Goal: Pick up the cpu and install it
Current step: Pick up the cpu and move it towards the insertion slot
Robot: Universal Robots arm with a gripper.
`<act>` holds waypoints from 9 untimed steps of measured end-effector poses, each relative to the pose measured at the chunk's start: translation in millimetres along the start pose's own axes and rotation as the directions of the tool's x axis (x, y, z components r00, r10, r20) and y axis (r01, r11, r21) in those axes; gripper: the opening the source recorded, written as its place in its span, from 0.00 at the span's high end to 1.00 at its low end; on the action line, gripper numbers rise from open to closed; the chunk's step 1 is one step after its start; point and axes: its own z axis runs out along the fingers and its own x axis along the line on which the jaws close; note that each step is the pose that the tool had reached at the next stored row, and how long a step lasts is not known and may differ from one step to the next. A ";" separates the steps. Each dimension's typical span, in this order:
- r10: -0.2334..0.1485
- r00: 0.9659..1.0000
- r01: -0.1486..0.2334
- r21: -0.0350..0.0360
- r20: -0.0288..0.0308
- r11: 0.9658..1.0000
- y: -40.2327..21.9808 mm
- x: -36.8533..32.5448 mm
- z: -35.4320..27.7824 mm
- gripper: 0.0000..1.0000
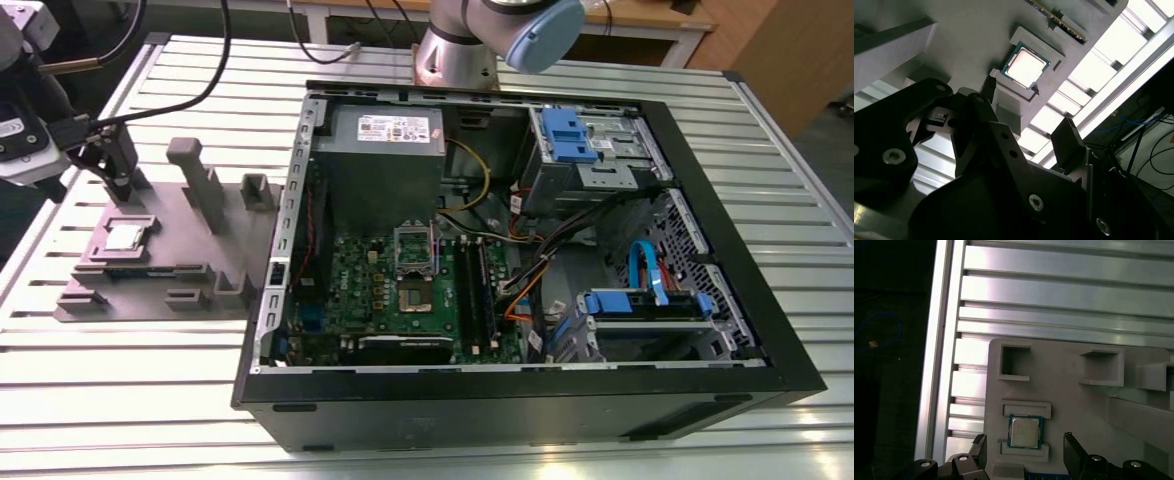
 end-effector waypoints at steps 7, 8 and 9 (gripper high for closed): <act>0.000 1.000 0.000 0.000 0.000 1.000 -0.3 0.0 5.0 0.29; 0.000 1.000 0.000 0.000 0.000 1.000 -0.3 0.0 5.7 0.29; 0.000 1.000 0.000 0.000 0.000 1.000 -0.4 0.0 6.4 0.29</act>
